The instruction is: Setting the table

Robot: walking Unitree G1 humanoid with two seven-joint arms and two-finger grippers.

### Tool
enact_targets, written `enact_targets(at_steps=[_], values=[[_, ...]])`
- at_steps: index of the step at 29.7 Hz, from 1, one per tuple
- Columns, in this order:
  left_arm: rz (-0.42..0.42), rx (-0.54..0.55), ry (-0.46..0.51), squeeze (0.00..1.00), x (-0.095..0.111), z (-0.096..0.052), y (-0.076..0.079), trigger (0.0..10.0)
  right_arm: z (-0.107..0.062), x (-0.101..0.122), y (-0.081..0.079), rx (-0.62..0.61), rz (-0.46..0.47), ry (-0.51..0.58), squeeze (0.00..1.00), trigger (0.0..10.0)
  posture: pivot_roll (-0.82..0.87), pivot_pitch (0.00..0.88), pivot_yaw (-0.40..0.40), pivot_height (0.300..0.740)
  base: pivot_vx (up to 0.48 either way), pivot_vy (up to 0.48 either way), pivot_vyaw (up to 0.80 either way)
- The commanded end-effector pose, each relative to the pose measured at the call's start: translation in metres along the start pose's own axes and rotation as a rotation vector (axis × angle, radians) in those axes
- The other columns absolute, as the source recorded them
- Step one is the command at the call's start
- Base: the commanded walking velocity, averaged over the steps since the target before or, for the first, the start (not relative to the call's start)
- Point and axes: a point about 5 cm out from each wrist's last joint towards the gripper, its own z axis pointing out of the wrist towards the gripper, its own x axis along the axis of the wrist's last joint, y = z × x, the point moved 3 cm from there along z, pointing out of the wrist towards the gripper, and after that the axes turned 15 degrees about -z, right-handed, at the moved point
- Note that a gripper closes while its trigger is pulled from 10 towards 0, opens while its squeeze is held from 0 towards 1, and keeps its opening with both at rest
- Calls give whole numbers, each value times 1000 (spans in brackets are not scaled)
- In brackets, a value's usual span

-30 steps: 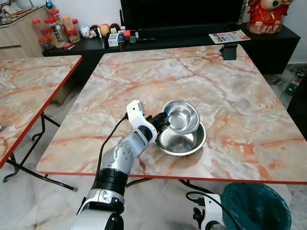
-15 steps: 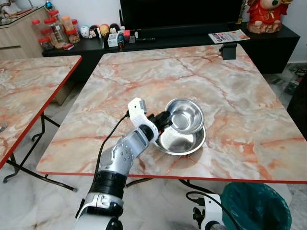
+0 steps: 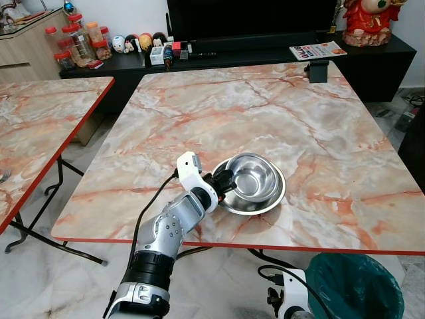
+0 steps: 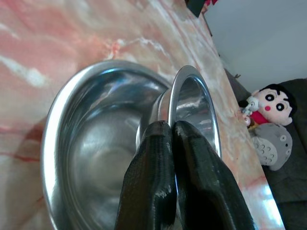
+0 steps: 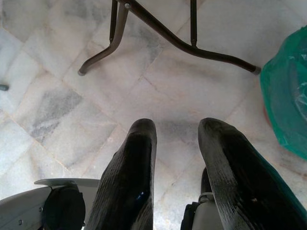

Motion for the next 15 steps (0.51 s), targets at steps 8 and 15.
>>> enact_targets(at_steps=[8,15], values=[[-5,12,-12,0,-8,1,4,10000,0,1,-3,6,10,0,0,10000,-30,17,128,740,0,0,0],[1,34,-18,0,-10,0,0,10000,0,1,-3,5,10,0,0,10000,-27,17,127,740,0,0,0]])
